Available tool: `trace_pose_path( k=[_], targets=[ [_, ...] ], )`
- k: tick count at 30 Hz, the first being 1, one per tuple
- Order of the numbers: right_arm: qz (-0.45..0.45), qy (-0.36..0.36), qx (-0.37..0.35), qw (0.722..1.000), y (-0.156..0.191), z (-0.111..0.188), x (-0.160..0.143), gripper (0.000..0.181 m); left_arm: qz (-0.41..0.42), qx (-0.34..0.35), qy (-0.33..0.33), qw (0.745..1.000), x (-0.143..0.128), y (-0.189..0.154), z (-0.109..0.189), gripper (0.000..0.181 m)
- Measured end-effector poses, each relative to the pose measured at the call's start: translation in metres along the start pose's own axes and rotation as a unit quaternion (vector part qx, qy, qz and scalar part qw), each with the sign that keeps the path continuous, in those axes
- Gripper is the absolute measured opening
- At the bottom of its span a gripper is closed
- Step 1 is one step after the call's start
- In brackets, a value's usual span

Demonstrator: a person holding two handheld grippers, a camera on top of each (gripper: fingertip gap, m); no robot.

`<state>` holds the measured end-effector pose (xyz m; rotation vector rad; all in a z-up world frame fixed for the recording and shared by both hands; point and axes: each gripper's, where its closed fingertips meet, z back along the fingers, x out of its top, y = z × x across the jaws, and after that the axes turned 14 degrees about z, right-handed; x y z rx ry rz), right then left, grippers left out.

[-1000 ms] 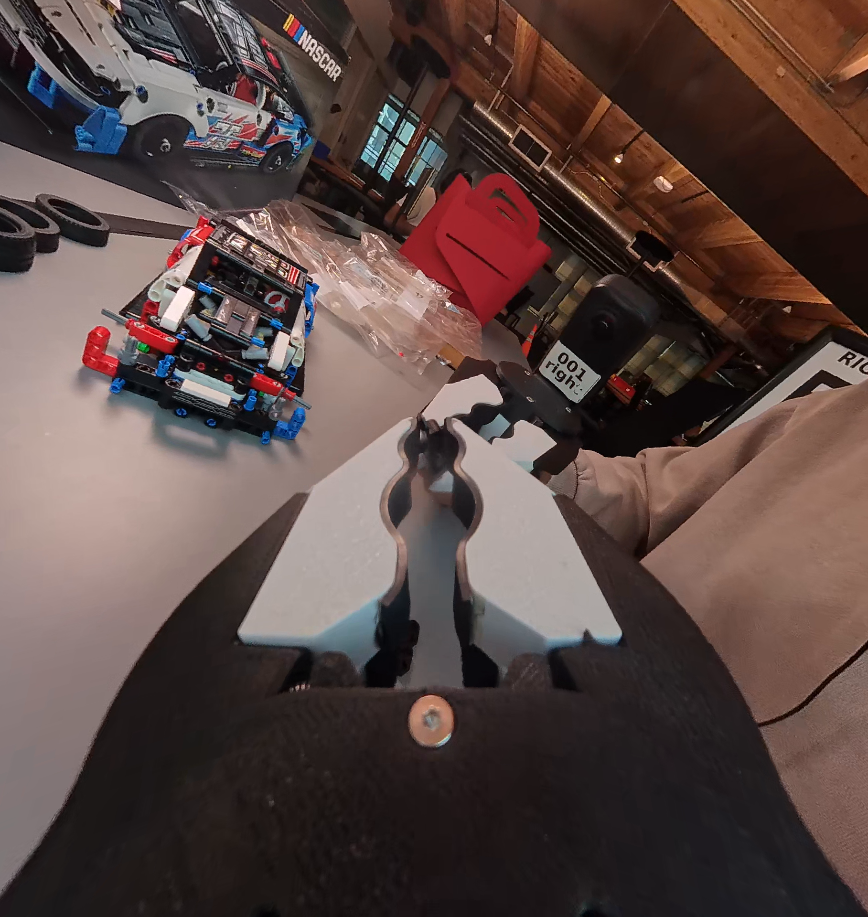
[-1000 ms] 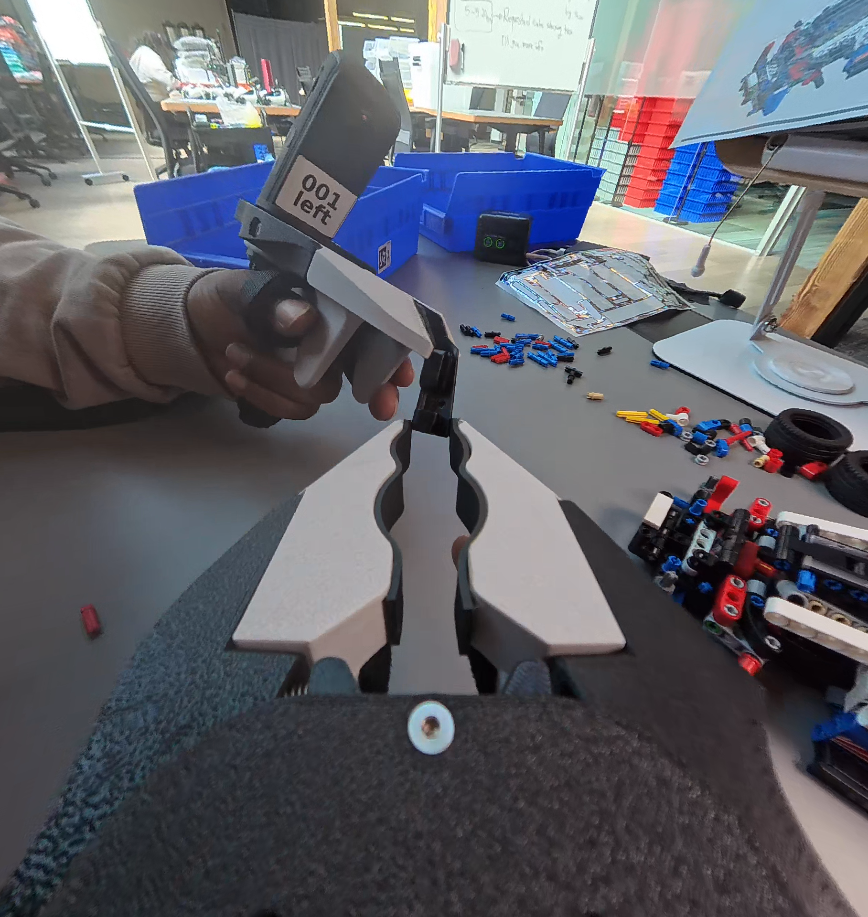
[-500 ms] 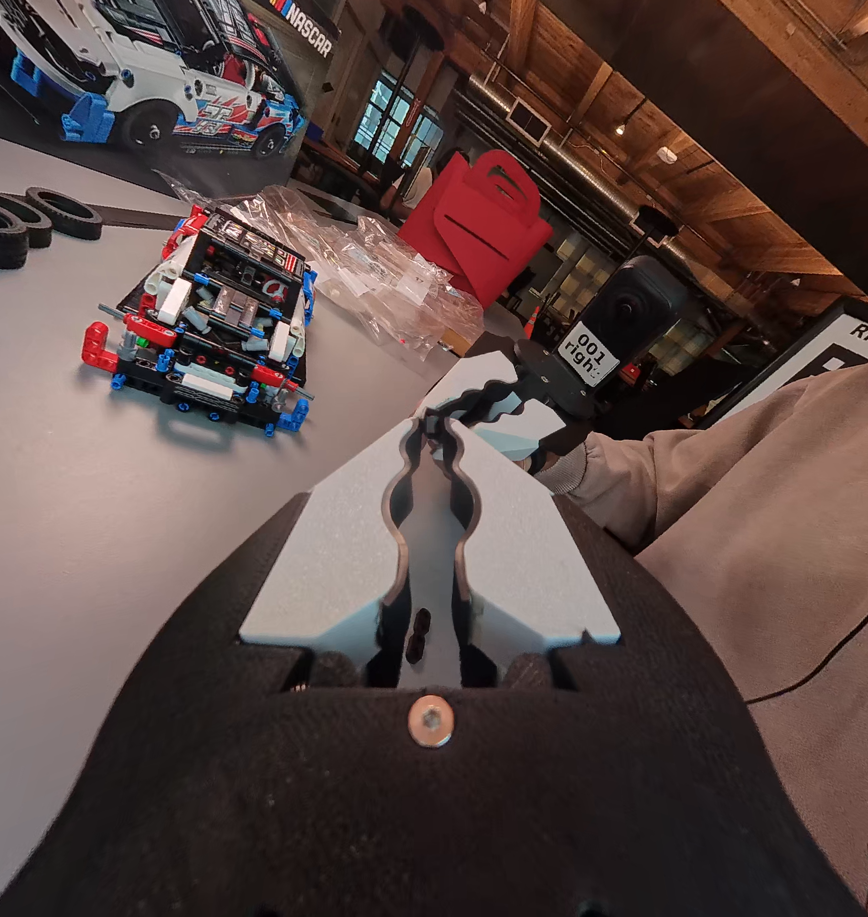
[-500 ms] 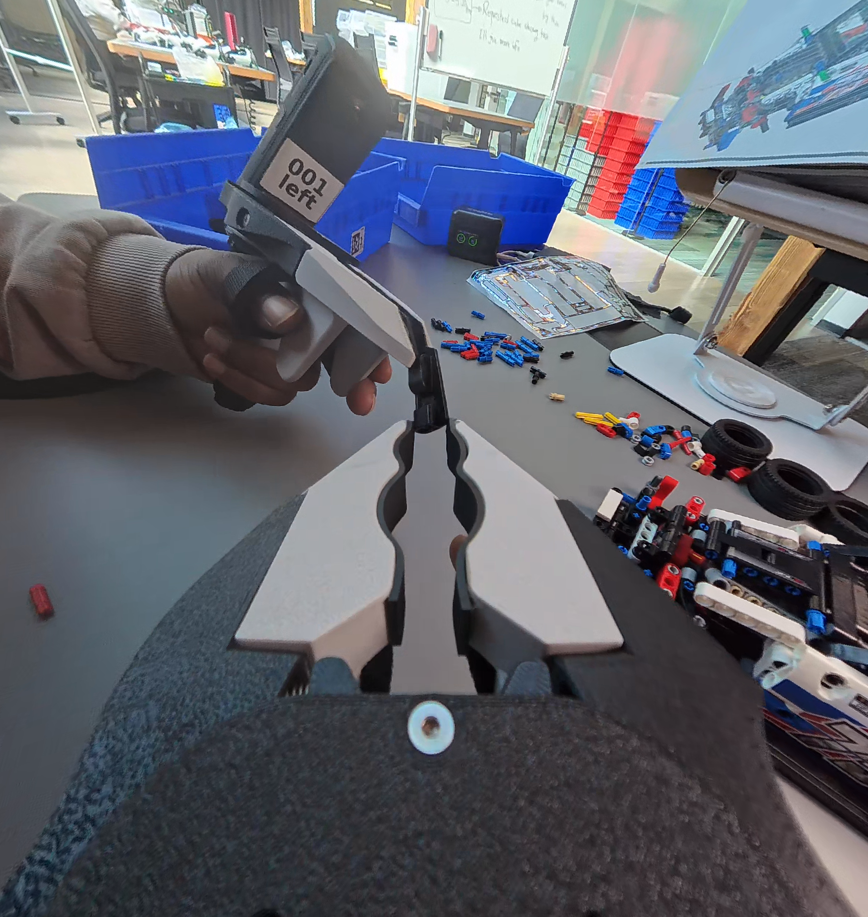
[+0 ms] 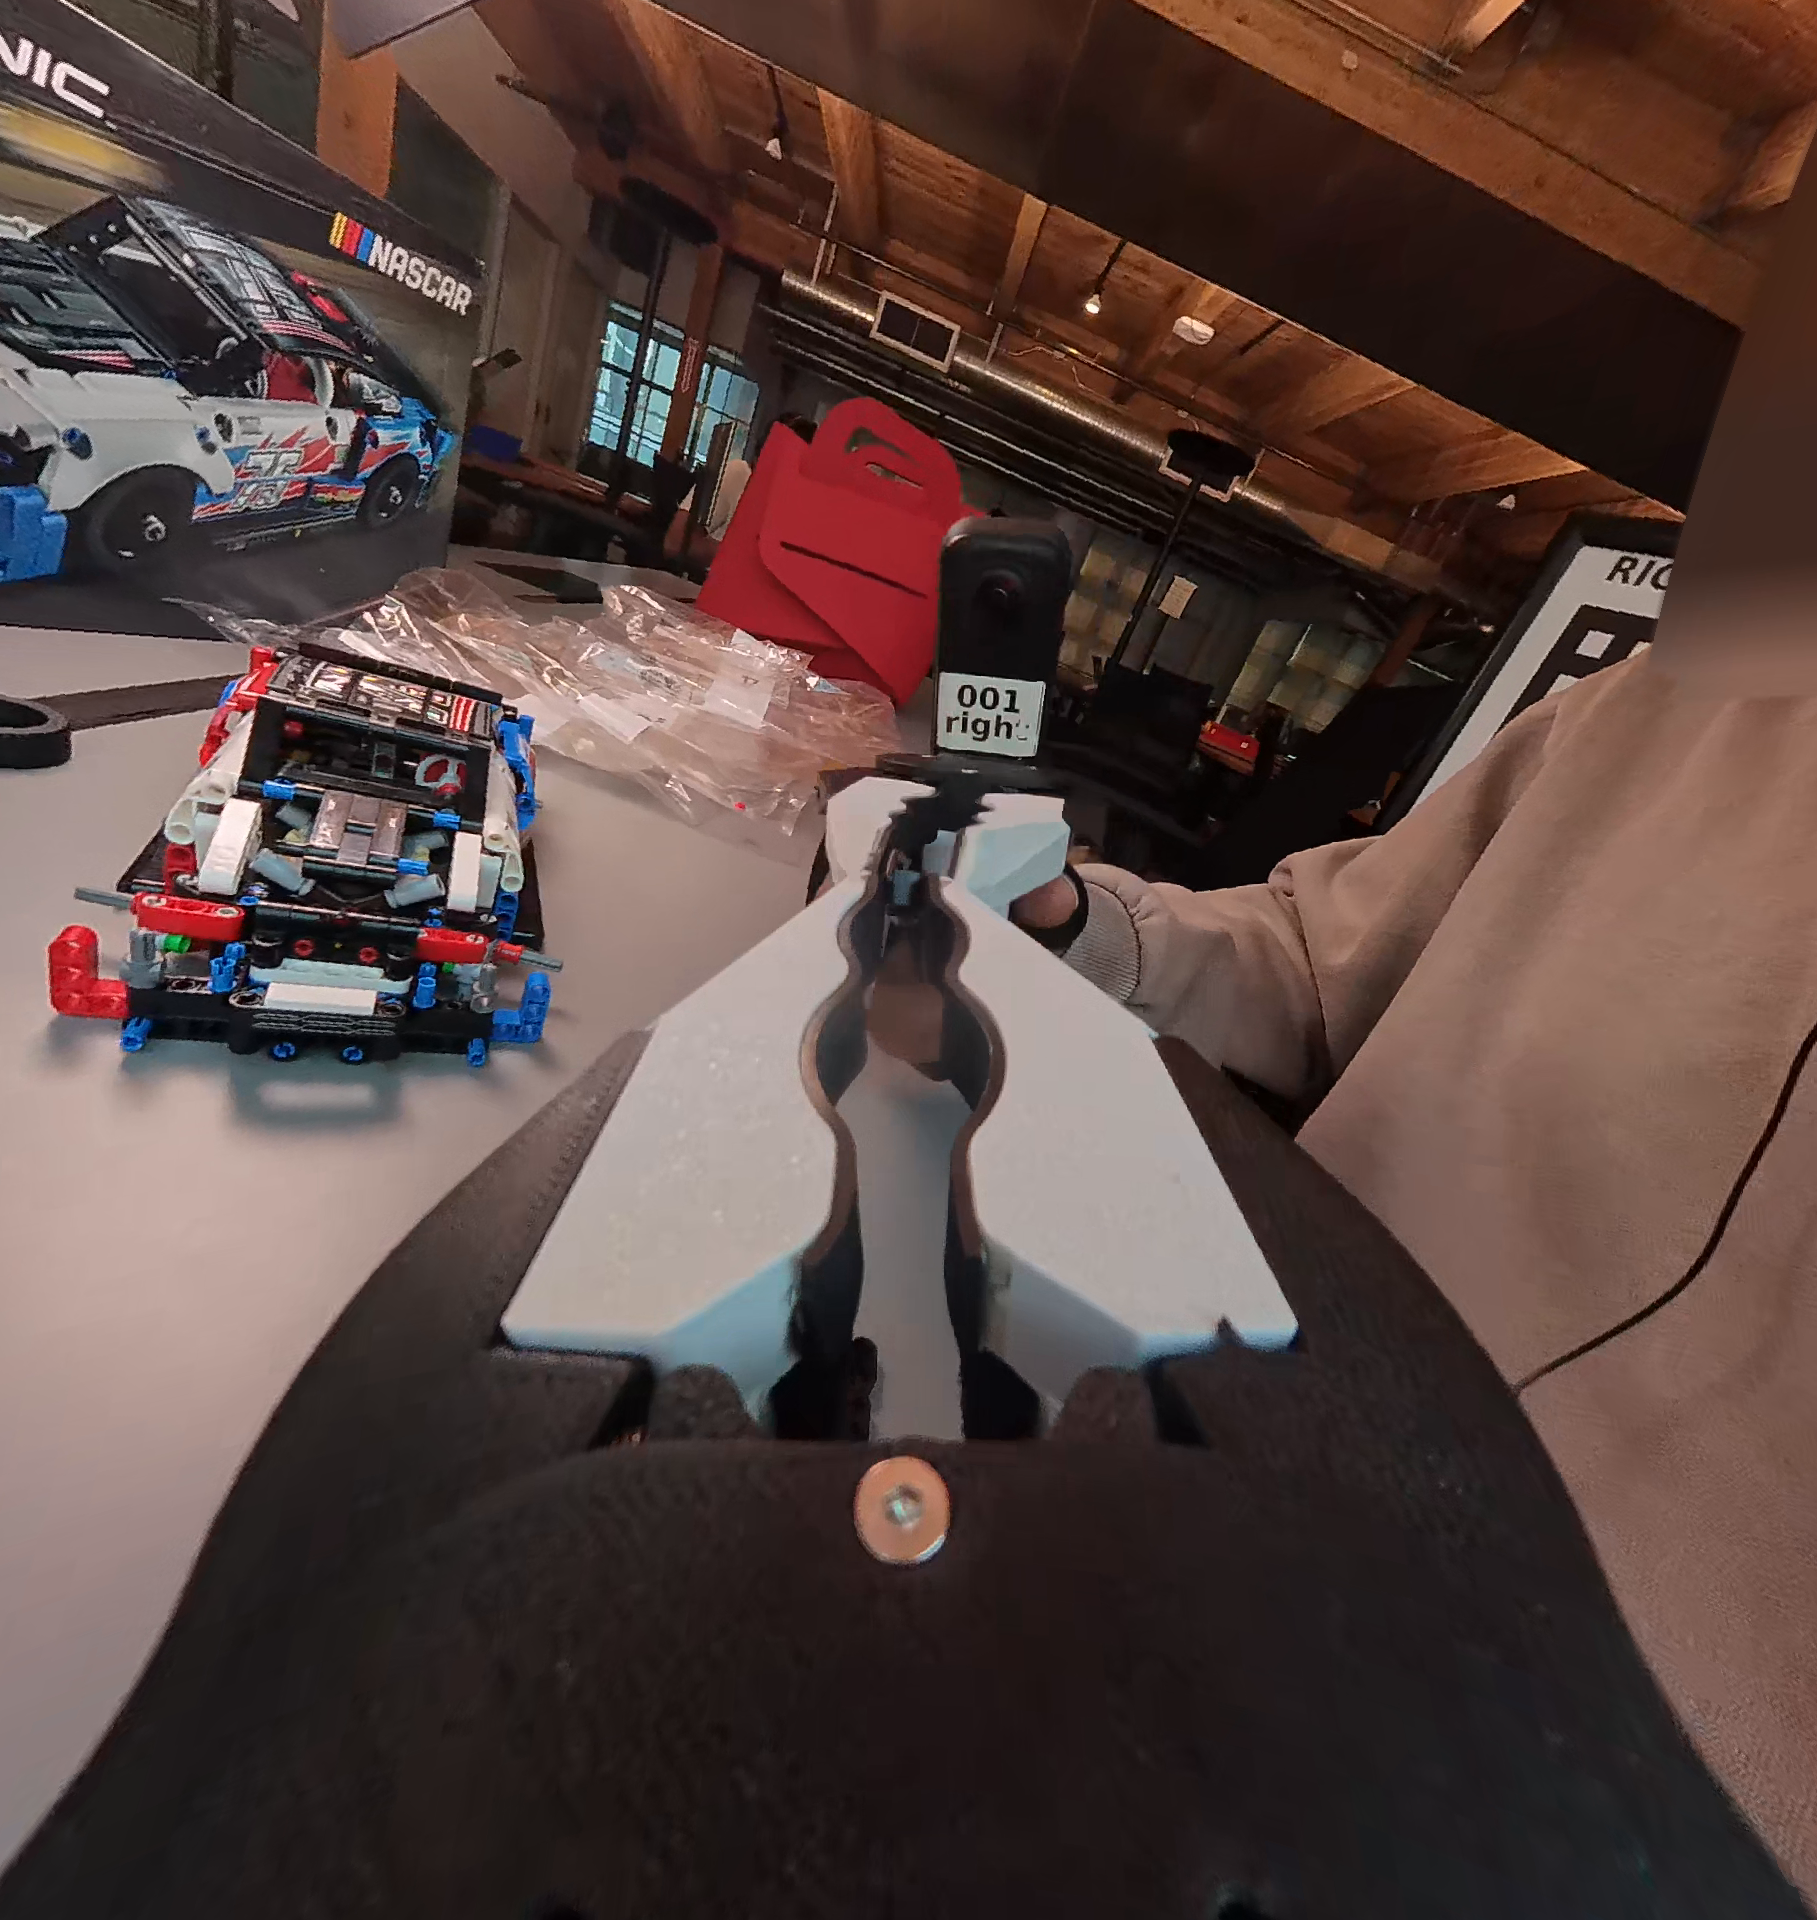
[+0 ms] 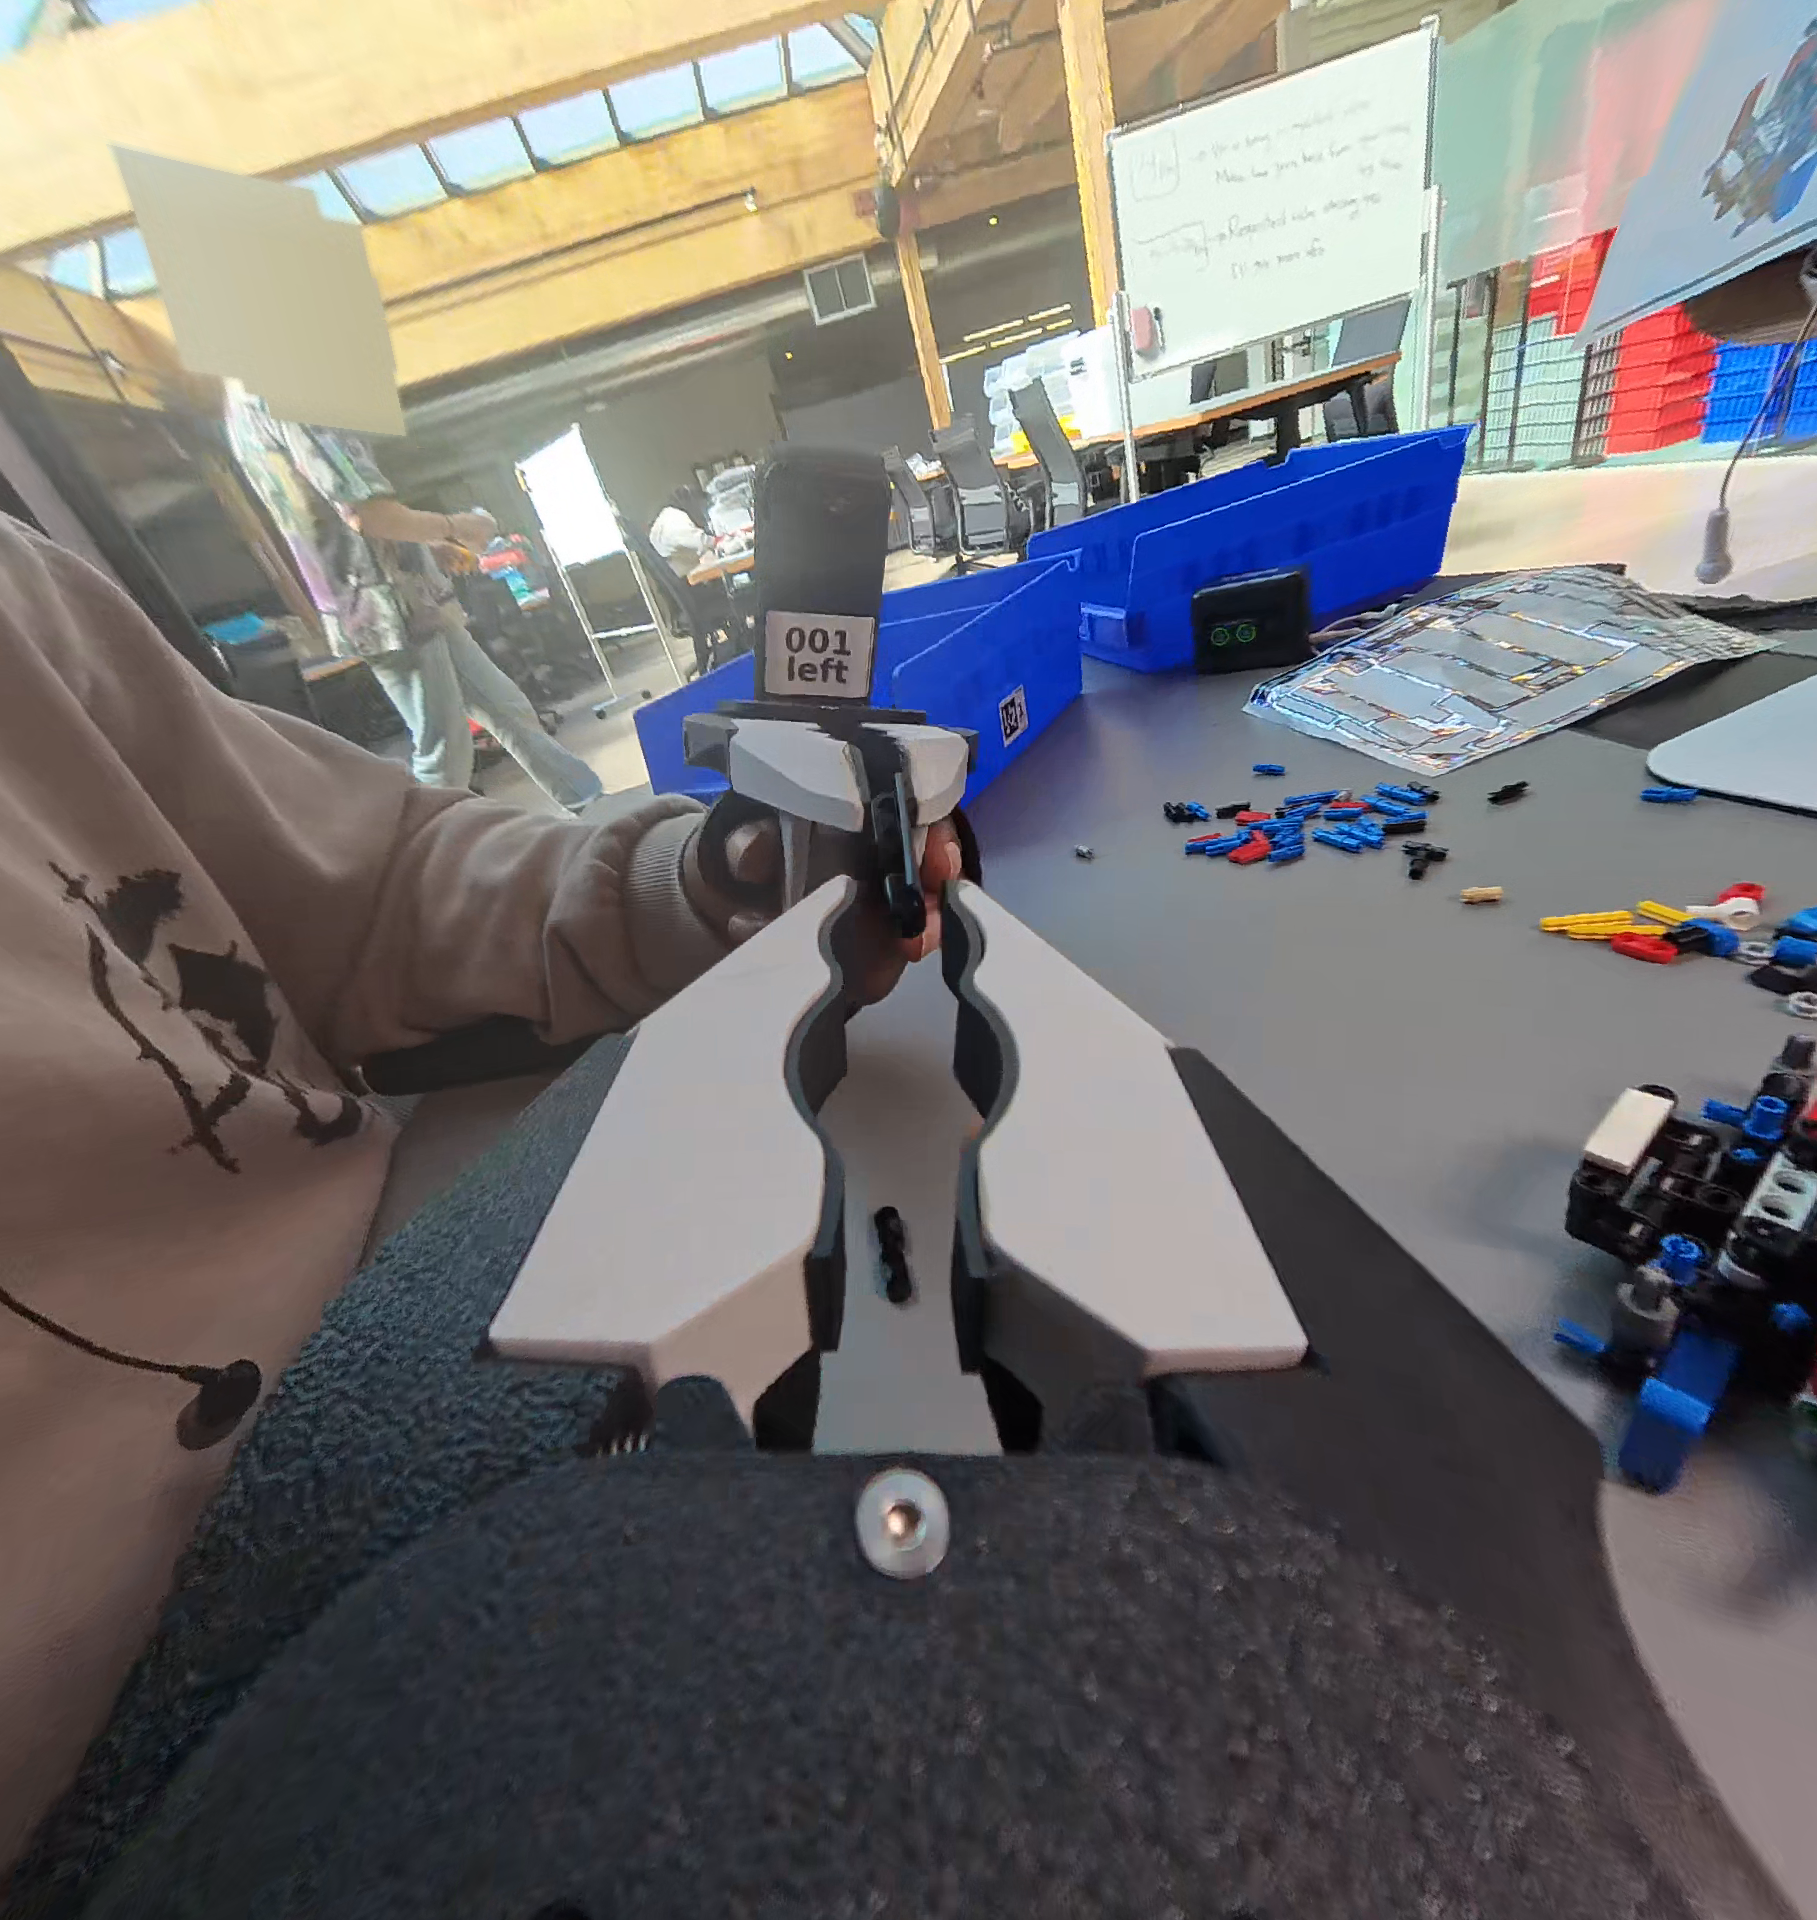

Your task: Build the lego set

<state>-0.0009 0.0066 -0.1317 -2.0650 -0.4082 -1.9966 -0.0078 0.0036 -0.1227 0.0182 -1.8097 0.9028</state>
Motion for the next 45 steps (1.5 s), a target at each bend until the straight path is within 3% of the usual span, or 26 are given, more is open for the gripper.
trace_pose_path(
  k=[3,5,7,10,11,14,19,22,25,28,31,34,38,45],
  targets=[
    [0.035,-0.003,-0.011,0.999,0.000,0.002,0.003,0.005,-0.010,0.003,0.003,1.000,-0.001,-0.001,-0.001,0.005],
    [0.138,0.018,-0.047,0.989,-0.001,0.003,0.004,0.005,-0.004,0.020,0.007,1.000,-0.003,0.006,0.000,0.007],
    [0.314,0.059,-0.112,0.941,-0.007,0.007,0.006,0.005,0.031,0.033,0.008,0.999,-0.003,0.014,0.001,0.013],
    [0.572,0.113,-0.177,0.793,-0.007,0.011,0.010,0.005,0.118,0.002,0.009,0.993,-0.002,0.014,0.001,0.029],
    [0.604,0.118,-0.180,0.768,-0.003,0.009,0.010,0.005,0.132,-0.011,0.005,0.991,-0.001,0.011,0.001,0.030],
    [0.661,0.122,-0.183,0.718,0.005,0.004,0.011,0.006,0.141,-0.030,0.003,0.990,-0.002,0.003,-0.002,0.029],
    [0.689,0.125,-0.175,0.692,0.012,-0.002,0.006,0.005,0.122,-0.043,0.006,0.992,-0.002,-0.007,-0.004,0.014],
    [0.685,0.124,-0.179,0.695,0.012,-0.003,0.007,0.005,0.099,-0.040,0.007,0.994,-0.002,-0.008,-0.003,0.011],
    [0.639,0.108,-0.191,0.737,0.009,0.000,0.012,0.010,0.061,-0.037,-0.001,0.997,0.000,-0.011,-0.003,0.010],
    [0.554,0.087,-0.184,0.808,0.003,0.004,0.014,0.028,0.027,-0.037,-0.026,0.999,0.008,-0.014,0.001,0.010],
    [0.422,0.051,-0.142,0.894,0.005,0.006,0.015,0.026,0.003,-0.030,-0.034,0.999,0.010,-0.013,0.002,0.010],
    [0.305,0.029,-0.091,0.948,0.011,0.003,0.012,0.024,-0.007,-0.037,-0.037,0.999,0.009,-0.017,0.001,0.010],
    [0.229,-0.002,-0.061,0.971,0.016,0.002,0.017,0.019,-0.018,-0.040,-0.027,0.999,0.003,-0.019,-0.003,0.010],
    [0.188,-0.011,-0.046,0.981,0.016,0.003,0.019,0.013,-0.027,-0.046,-0.023,0.998,0.000,-0.022,-0.004,0.010]
  ],
)
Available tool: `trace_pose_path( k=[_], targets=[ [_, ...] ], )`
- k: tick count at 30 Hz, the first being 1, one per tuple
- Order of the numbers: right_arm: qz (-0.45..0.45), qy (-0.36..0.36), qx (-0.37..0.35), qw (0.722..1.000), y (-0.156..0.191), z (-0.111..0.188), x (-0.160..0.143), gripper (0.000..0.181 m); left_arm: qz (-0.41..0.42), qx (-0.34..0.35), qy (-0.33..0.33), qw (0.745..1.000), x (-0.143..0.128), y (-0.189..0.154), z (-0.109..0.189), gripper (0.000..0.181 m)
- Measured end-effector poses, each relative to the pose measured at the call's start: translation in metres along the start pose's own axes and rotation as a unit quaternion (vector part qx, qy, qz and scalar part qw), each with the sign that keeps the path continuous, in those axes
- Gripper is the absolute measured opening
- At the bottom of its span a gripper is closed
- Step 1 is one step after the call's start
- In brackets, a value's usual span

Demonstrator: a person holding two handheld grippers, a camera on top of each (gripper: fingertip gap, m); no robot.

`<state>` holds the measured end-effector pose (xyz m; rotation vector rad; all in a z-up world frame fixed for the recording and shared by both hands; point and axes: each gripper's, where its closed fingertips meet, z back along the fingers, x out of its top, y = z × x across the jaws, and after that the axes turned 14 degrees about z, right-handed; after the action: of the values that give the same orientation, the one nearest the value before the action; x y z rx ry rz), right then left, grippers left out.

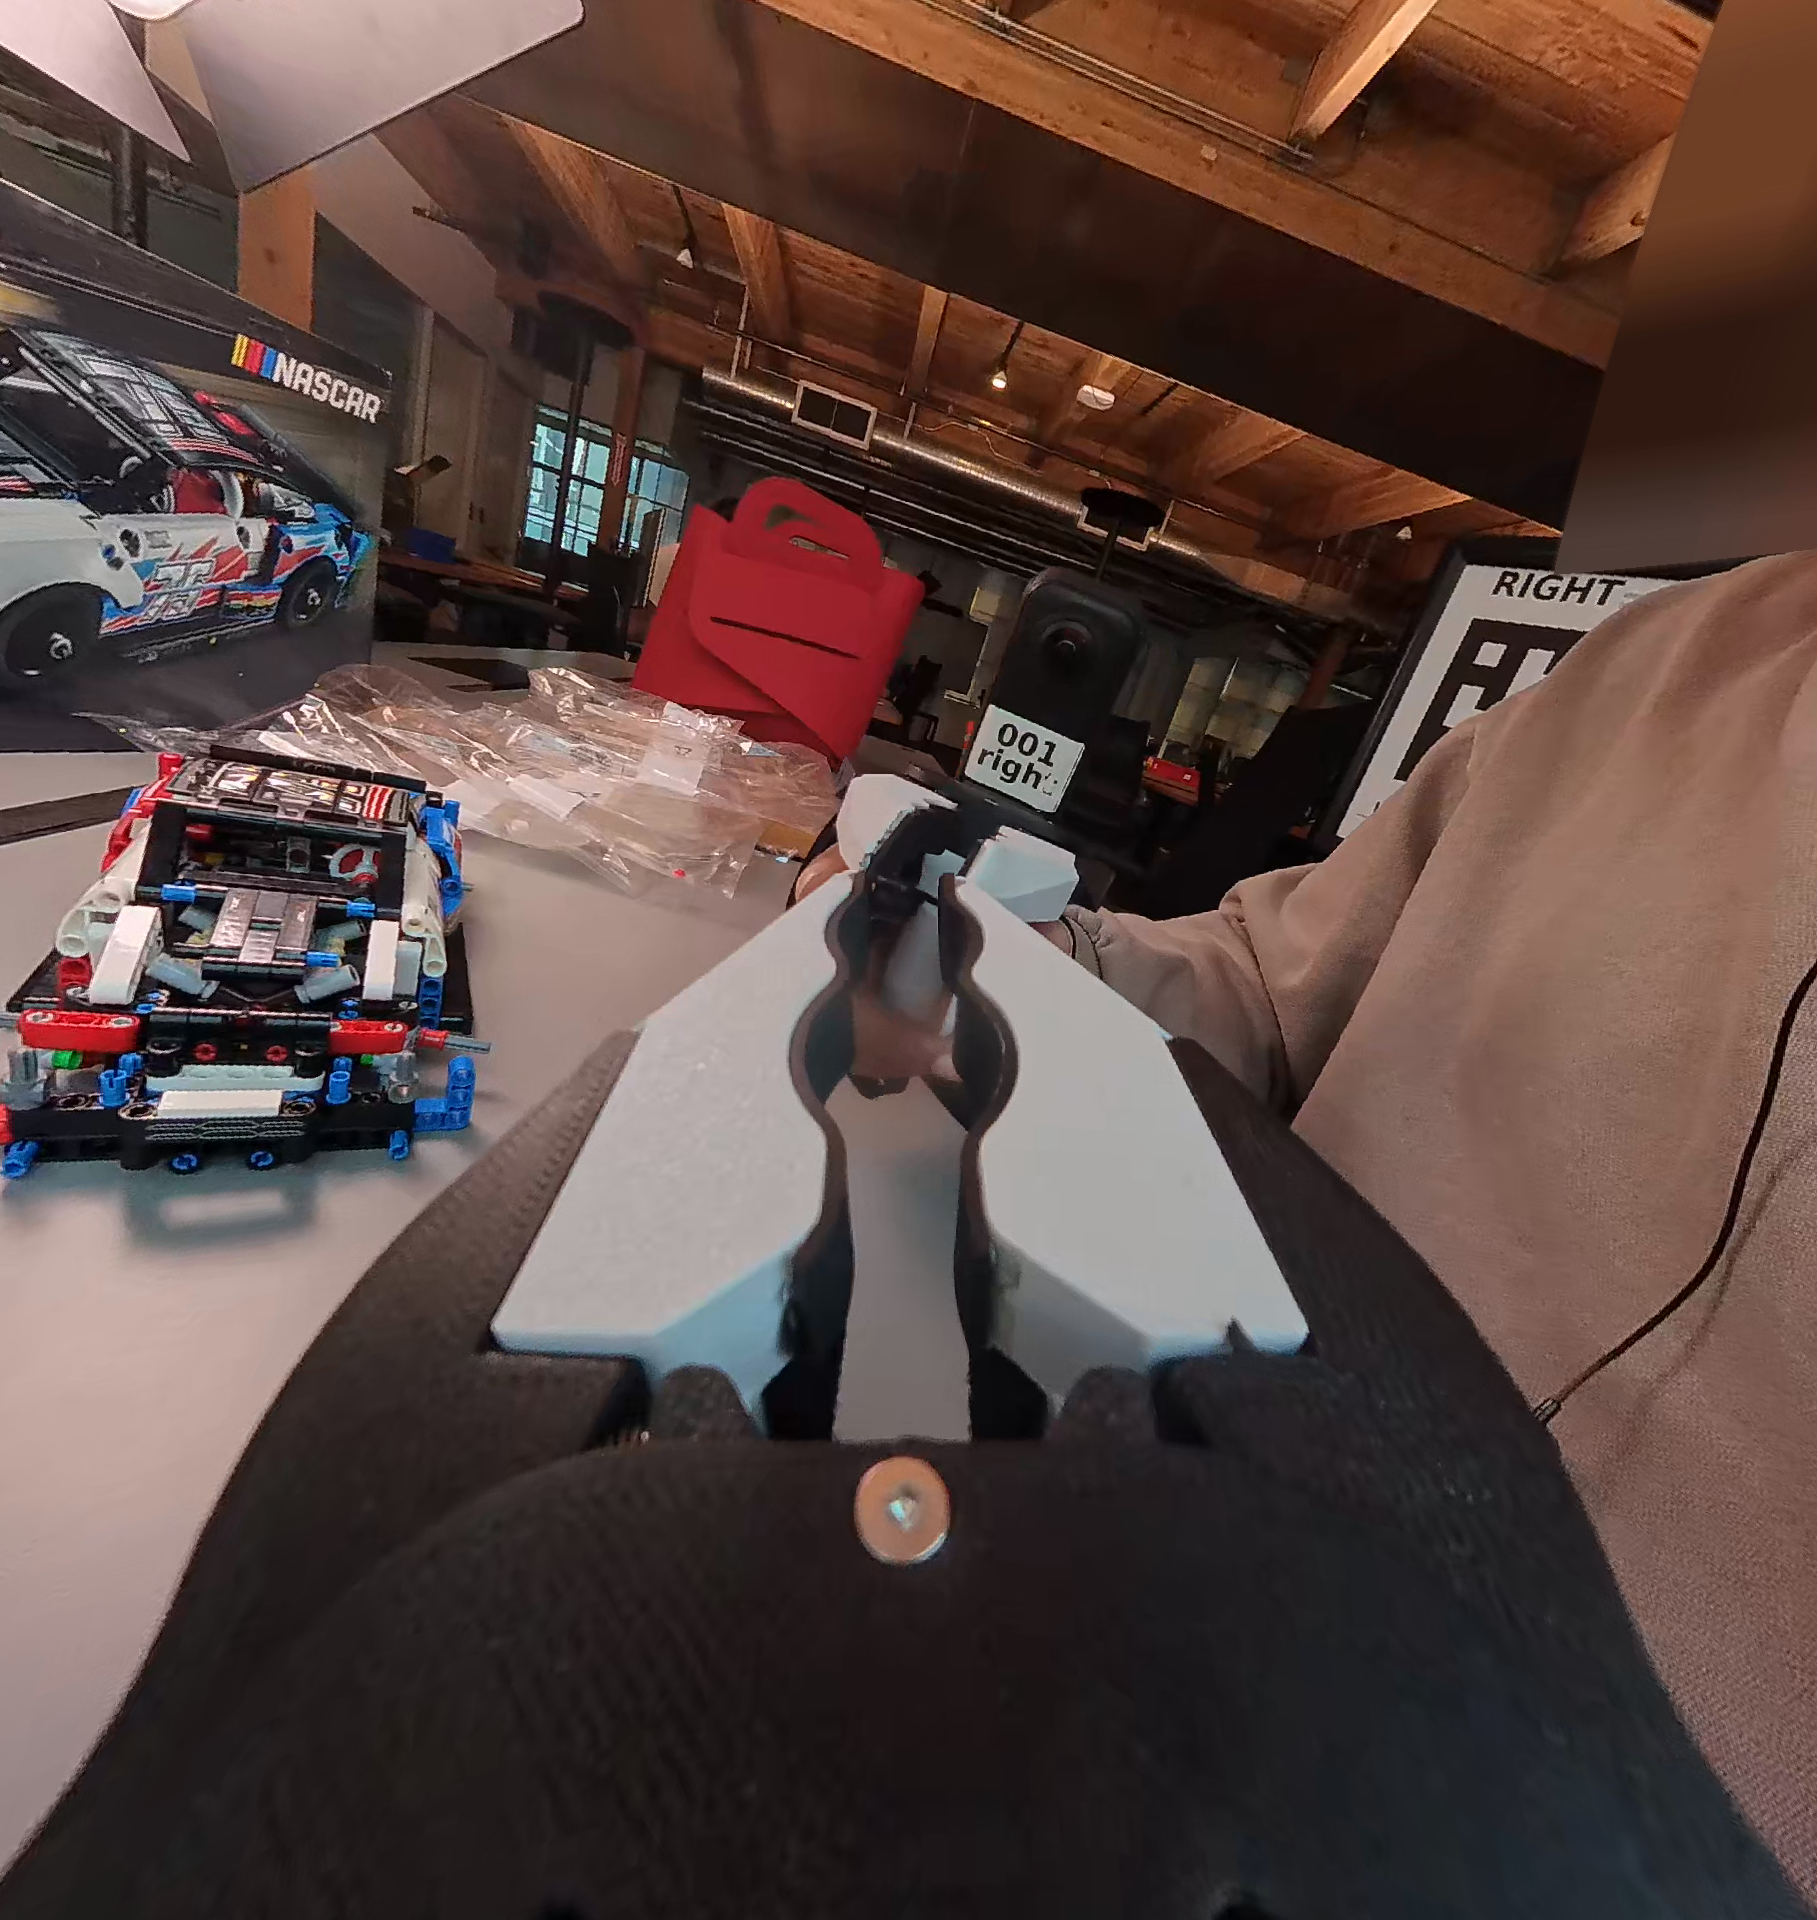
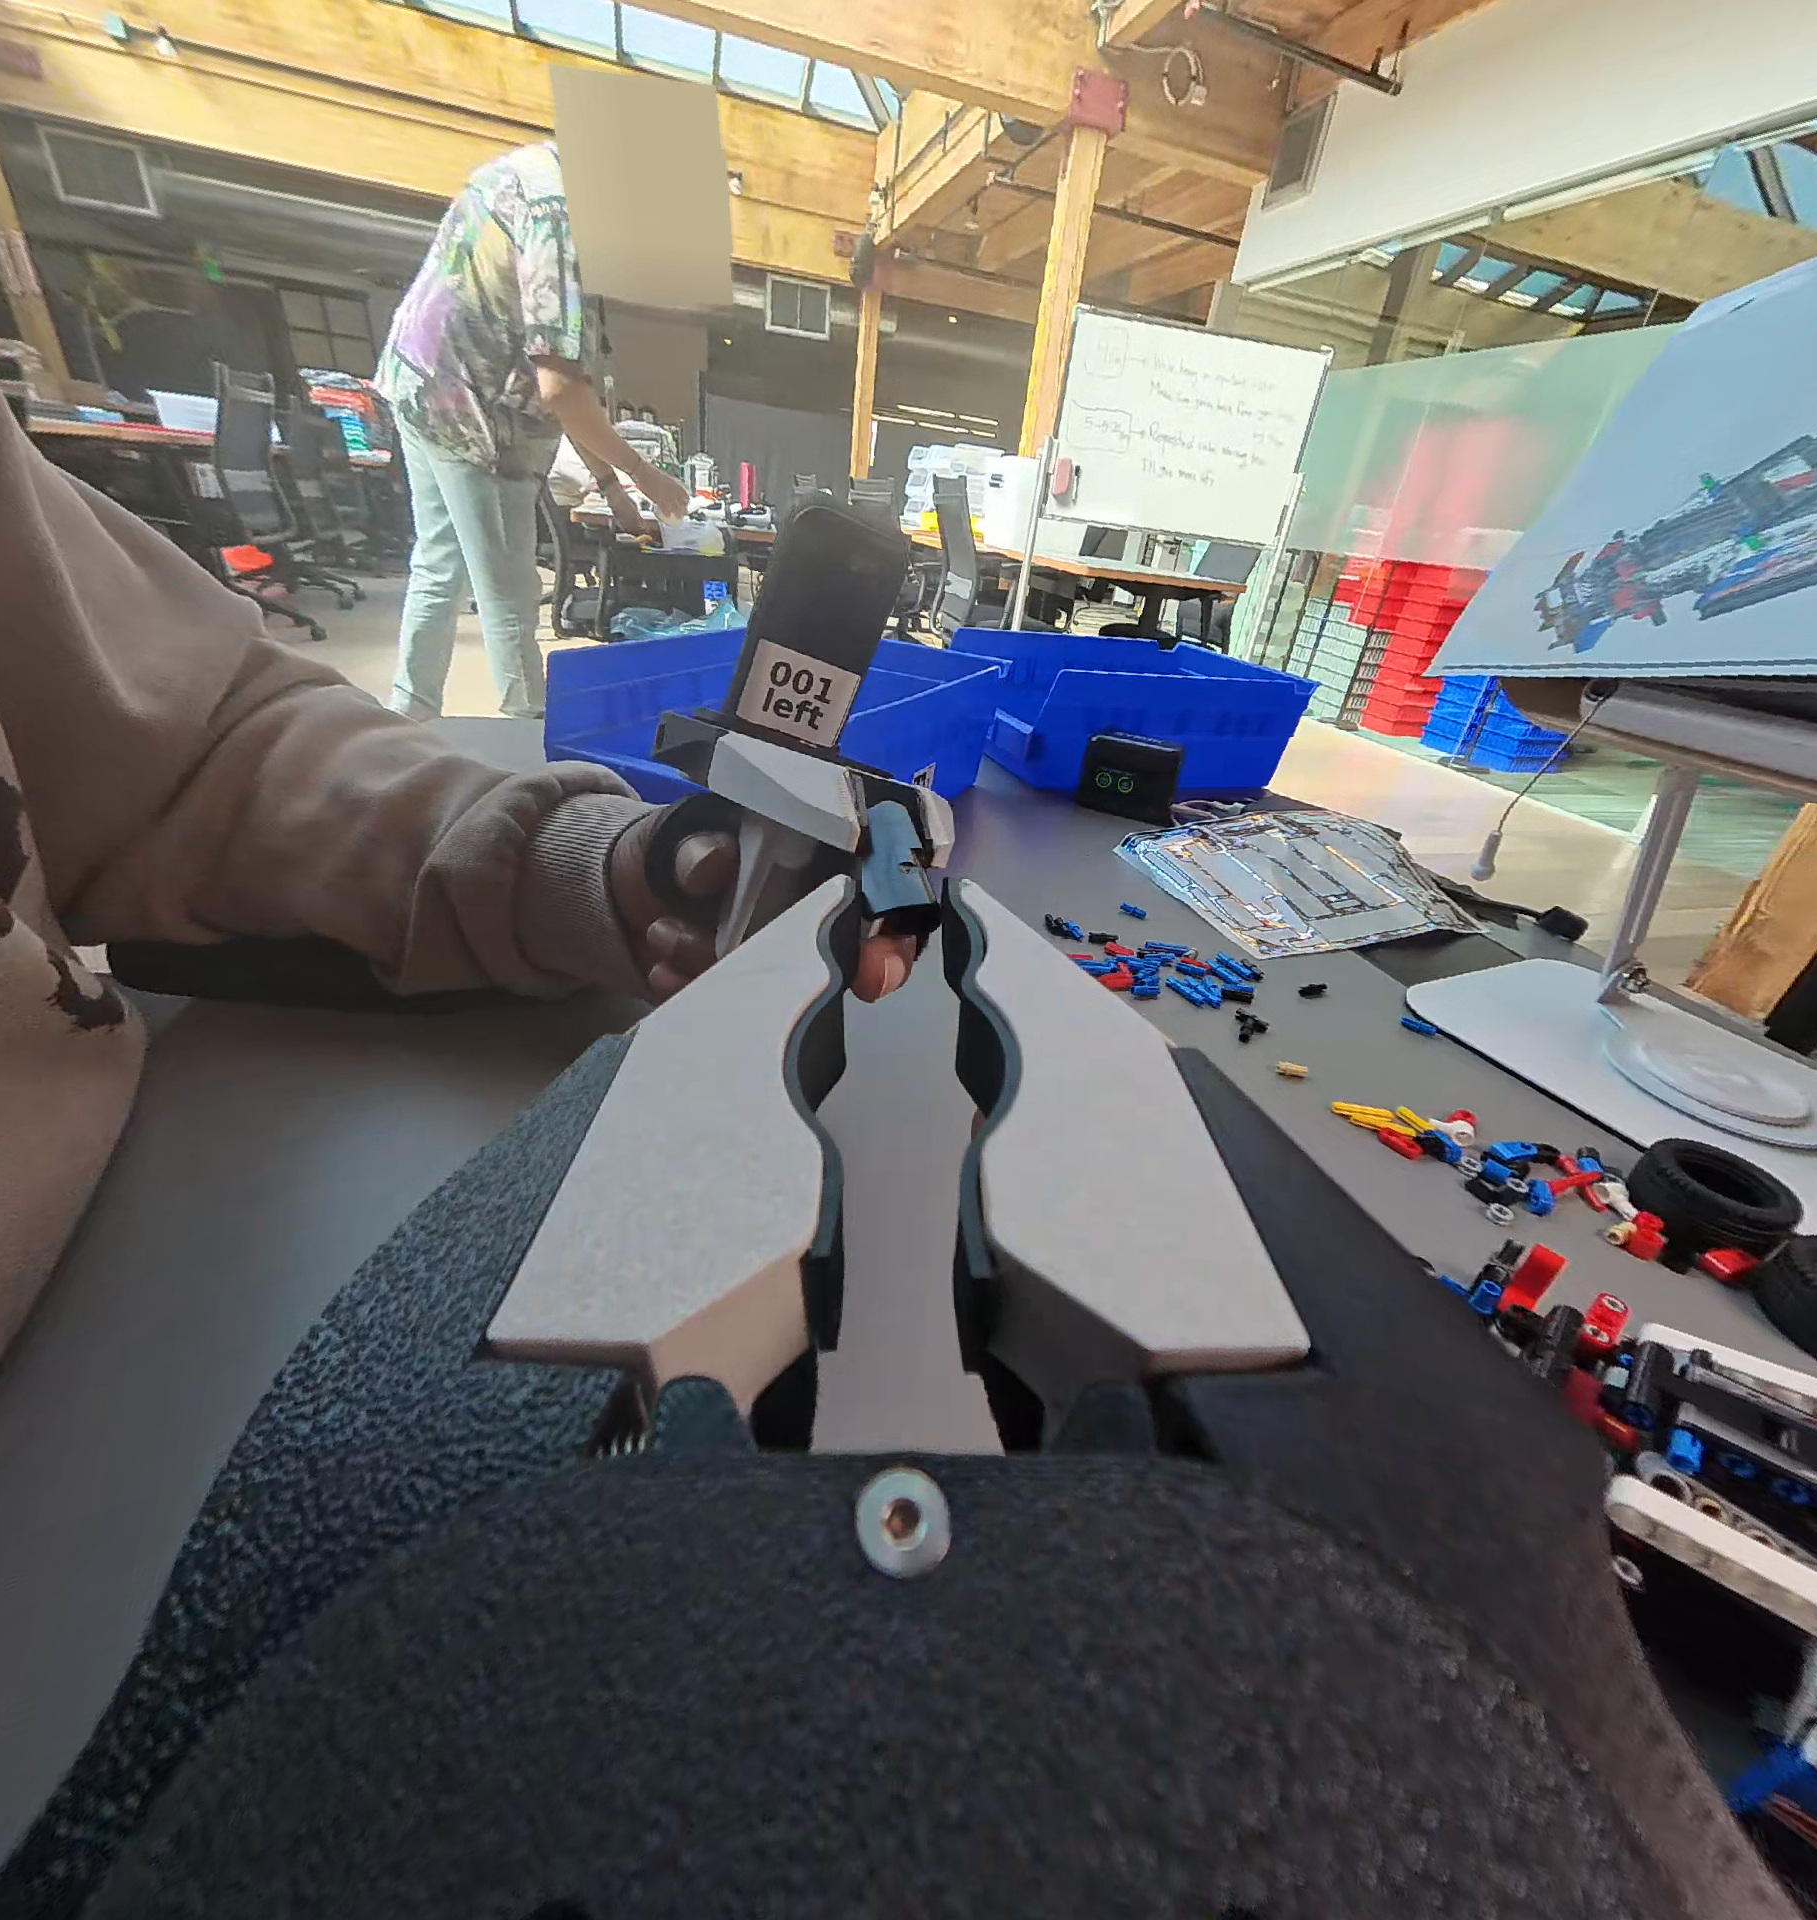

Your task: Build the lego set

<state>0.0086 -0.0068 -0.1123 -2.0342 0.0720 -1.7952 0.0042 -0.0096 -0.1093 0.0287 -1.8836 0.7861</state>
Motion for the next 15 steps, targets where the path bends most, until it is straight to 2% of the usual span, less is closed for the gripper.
trace_pose_path(
  k=[7,10,15],
  targets=[
    [0.014,0.017,0.008,1.000,-0.001,0.001,-0.007,0.013,-0.011,0.021,0.024,0.999,-0.005,0.006,0.001,0.012],
    [0.030,0.029,0.005,0.999,-0.004,0.004,-0.011,0.013,-0.038,0.039,0.048,0.997,-0.007,0.011,0.005,0.027],
    [0.059,0.059,0.016,0.996,-0.002,0.004,-0.022,0.013,-0.093,0.076,0.094,0.988,-0.014,0.021,0.011,0.029]
  ],
)
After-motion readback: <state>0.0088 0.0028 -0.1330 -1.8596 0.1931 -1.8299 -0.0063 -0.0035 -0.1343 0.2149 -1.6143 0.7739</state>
